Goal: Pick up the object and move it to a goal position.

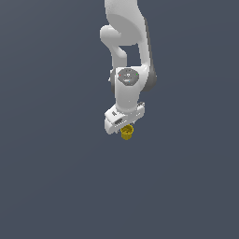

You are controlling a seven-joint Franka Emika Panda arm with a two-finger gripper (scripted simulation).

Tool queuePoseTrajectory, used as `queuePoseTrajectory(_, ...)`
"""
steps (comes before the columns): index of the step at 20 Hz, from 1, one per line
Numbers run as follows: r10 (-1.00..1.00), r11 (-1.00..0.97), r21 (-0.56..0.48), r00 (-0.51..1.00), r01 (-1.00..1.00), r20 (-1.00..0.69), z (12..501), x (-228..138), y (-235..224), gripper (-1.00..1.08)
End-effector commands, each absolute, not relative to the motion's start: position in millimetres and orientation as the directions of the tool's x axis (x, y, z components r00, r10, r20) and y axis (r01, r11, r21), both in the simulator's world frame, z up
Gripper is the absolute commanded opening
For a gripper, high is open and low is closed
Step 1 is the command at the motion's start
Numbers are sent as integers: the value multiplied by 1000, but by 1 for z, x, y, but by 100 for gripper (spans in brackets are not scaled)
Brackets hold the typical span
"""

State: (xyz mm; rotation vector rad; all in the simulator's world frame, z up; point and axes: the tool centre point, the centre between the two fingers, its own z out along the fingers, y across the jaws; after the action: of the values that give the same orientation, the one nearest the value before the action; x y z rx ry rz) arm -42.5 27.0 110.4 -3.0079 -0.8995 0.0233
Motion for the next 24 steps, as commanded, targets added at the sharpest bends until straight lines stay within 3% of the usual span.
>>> queuePoseTrajectory(1, 602, -799, -4, 799, 601, -9, 106, -47, 31, 100)
queuePoseTrajectory(11, 704, -711, 0, 711, 704, -1, 97, -58, 40, 100)
queuePoseTrajectory(24, 708, -707, 0, 707, 708, 0, 70, -59, 40, 100)
